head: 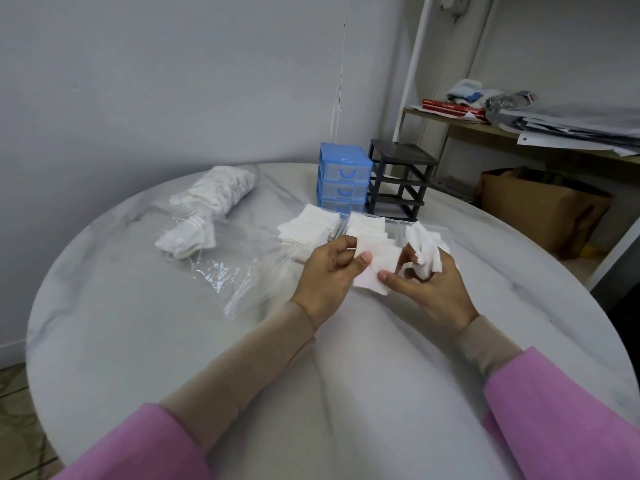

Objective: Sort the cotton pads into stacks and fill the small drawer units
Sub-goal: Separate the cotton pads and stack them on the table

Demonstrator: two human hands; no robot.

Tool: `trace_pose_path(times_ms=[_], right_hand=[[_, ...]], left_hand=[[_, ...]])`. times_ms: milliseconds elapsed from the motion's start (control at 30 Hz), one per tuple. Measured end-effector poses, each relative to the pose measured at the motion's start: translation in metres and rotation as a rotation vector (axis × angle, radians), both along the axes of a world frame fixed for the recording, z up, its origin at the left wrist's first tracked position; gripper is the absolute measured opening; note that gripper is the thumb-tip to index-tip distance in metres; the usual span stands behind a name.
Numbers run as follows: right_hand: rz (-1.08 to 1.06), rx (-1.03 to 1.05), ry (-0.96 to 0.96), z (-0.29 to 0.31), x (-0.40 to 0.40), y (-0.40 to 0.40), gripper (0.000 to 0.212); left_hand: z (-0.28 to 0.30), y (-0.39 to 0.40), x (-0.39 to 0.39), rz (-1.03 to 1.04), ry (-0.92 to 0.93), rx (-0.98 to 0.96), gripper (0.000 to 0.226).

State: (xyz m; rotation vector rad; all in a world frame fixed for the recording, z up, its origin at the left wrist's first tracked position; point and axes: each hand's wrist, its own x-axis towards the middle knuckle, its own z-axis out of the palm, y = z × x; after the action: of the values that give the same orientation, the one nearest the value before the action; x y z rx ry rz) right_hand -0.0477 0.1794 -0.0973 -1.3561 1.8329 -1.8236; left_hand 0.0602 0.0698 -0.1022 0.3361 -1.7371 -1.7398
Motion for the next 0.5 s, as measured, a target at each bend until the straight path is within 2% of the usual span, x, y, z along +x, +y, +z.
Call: trace_pose_path(times_ms=[367,433,500], right_hand=[[0.015,0.075,-0.119,-0.0043,-0.0055,-0.0035,0.021],[0.042,0.066,-0.152,-0.0022,-0.0036,-0.0039,0.014],[0.060,0.061,-0.189,-0.0004,-0.0026,-0.0038,0.024]], left_hand=[[0.0020,0.0015,0.0012,-0.030,0.010,0.131,0.025],[0.0021,0.0010,0.0016,-0.018,0.004,0.158,0.025],[0.0018,0.0012,0.0019,0.001,-0.006,0.166,0.021]])
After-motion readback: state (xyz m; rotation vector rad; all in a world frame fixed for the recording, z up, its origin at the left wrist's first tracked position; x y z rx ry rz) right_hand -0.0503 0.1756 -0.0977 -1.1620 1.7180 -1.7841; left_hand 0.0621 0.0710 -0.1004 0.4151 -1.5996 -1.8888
